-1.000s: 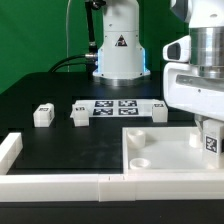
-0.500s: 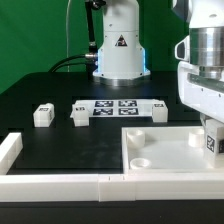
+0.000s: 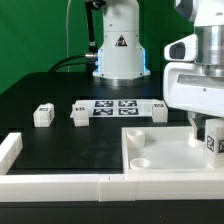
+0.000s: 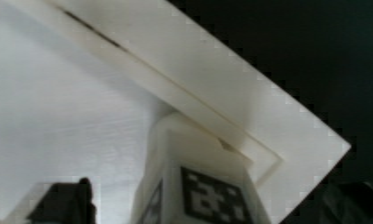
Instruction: Assemble one leg
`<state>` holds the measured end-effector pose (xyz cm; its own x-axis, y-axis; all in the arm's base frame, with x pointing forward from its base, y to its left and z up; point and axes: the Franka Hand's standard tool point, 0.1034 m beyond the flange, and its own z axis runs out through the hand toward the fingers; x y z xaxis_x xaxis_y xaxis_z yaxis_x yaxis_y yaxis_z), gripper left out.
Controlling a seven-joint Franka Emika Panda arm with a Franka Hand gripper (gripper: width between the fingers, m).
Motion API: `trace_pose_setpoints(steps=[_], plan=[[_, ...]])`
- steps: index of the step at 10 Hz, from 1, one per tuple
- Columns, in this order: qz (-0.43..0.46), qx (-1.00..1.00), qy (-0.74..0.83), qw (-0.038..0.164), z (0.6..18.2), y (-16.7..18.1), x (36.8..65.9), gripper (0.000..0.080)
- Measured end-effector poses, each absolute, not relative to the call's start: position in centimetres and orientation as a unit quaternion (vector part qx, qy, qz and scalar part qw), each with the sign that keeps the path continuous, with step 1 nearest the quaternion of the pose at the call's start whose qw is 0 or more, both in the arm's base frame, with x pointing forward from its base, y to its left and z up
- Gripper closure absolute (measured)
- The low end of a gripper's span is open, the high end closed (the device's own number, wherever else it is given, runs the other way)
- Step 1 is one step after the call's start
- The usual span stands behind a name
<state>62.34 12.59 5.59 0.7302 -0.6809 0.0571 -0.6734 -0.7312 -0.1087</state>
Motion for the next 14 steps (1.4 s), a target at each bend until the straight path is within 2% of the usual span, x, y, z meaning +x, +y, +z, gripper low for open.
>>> trace_pose_setpoints(steps=[6,8,9,10,11,12,14], plan=[[-0.051,-0.999,0.01,0.005,5.6,11.7,62.4,0.015],[-0.053,-0.998,-0.035,-0.001,5.6,11.4,62.5,0.015],[-0.052,-0.998,-0.034,-0.001,5.6,11.4,62.5,0.0248],[-0.052,-0.998,-0.034,-0.001,5.6,11.4,62.5,0.0383],[-0.052,-0.998,-0.034,-0.001,5.6,11.4,62.5,0.0383],[-0.052,-0.998,-0.026,0.0,5.6,11.4,62.5,0.053],[-0.052,-0.999,-0.009,0.0,5.6,11.4,62.5,0.053]])
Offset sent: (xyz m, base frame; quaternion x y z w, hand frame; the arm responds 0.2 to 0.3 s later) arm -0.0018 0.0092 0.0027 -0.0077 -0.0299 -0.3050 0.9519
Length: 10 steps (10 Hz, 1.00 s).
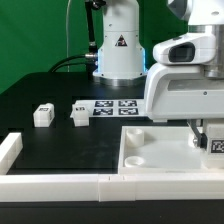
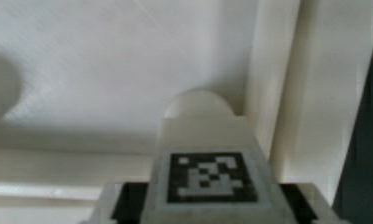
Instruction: Assemble one leg
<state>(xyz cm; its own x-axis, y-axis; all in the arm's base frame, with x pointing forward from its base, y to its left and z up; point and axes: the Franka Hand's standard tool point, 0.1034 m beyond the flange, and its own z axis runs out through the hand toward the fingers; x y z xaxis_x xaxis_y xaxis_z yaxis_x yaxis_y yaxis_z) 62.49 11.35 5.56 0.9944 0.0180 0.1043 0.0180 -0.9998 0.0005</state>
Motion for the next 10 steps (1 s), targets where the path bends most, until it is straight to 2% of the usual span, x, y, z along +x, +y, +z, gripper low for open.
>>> trace_pose_setpoints(steps=[1,4,10], plan=[[-0.053,-0.999,0.008,0.002,5.5,11.3,62.5,0.053],[-0.056,-0.98,0.193,0.011,5.5,11.1,62.4,0.053],[-0.068,-0.907,0.414,-0.026,5.5,7.4,61.3,0.0518]])
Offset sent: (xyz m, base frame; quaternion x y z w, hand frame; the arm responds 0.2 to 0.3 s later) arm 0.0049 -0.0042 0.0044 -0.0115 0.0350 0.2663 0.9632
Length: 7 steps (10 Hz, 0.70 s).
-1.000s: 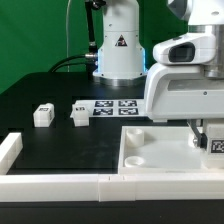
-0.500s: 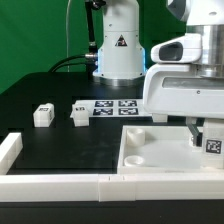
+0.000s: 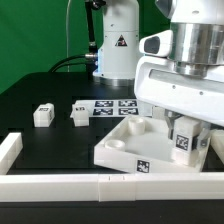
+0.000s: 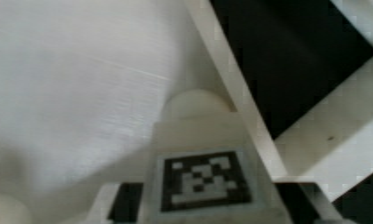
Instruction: Assemble one leg
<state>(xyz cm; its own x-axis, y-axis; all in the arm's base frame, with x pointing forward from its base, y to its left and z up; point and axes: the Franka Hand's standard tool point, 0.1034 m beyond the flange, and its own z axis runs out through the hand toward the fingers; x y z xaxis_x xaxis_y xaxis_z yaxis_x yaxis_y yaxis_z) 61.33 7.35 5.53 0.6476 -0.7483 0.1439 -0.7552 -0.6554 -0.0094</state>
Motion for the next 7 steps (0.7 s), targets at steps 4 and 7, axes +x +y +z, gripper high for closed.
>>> trace_pose_setpoints(steps=[4,7], plan=[[0.068,0.901,-0.428,0.025,5.5,7.43,61.28,0.019],[0.068,0.901,-0.428,0.025,5.5,7.44,61.29,0.0152]])
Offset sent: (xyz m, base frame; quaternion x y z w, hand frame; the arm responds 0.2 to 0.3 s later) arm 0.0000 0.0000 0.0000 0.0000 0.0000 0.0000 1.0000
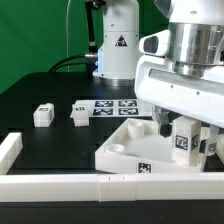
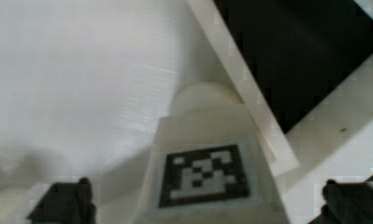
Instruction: Assemble one leg
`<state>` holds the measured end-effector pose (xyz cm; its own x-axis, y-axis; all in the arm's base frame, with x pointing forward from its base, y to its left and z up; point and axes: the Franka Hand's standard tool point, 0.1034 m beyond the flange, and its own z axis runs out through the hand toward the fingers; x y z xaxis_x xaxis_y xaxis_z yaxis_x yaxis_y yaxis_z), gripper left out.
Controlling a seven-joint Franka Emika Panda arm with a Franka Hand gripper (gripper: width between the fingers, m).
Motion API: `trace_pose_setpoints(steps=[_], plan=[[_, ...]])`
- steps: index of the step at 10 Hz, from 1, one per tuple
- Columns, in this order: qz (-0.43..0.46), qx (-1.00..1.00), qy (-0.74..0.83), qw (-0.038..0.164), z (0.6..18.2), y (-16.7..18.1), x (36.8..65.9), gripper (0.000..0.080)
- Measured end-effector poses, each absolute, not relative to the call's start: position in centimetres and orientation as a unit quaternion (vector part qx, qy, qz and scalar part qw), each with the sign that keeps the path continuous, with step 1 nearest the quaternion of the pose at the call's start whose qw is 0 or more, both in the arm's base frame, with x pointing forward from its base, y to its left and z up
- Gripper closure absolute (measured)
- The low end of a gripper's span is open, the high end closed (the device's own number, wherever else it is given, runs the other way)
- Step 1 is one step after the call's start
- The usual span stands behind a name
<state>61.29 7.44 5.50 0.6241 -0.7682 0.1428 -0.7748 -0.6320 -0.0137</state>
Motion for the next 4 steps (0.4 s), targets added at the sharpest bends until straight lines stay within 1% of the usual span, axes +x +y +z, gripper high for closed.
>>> trace_pose_setpoints(steps=[4], plan=[[0.068,0.901,-0.428,0.025,5.5,7.43,61.28,0.0151]])
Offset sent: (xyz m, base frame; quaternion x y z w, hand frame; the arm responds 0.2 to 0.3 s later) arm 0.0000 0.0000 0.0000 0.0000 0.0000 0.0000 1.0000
